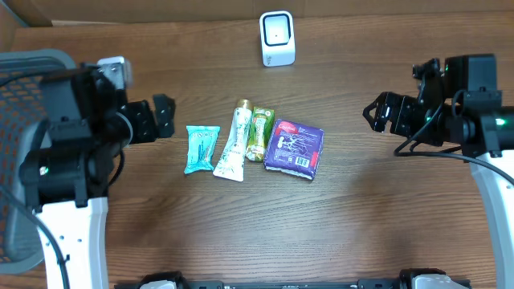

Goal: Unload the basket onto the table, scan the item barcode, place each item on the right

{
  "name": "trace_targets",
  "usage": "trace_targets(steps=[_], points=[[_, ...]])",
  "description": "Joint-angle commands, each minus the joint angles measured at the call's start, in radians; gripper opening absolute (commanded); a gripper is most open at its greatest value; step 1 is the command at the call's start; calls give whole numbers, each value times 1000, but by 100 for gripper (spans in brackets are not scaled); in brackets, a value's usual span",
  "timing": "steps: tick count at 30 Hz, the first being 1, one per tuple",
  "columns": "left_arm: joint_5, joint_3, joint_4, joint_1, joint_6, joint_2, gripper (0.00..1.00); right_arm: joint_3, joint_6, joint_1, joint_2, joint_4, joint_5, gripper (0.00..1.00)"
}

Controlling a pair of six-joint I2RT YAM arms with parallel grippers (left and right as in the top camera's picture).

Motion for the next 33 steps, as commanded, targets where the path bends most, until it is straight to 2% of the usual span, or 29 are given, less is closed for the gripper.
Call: trace_targets(steps=[1, 11, 33], points=[[13, 27, 27, -9, 19, 74, 100, 86, -15, 43, -5, -35, 46, 98], [32, 80, 23, -27, 56, 229, 100, 85, 40, 75, 41, -58, 27, 100], [21, 79, -20, -31, 55, 270, 100, 40, 40, 106, 85, -20, 28, 98]])
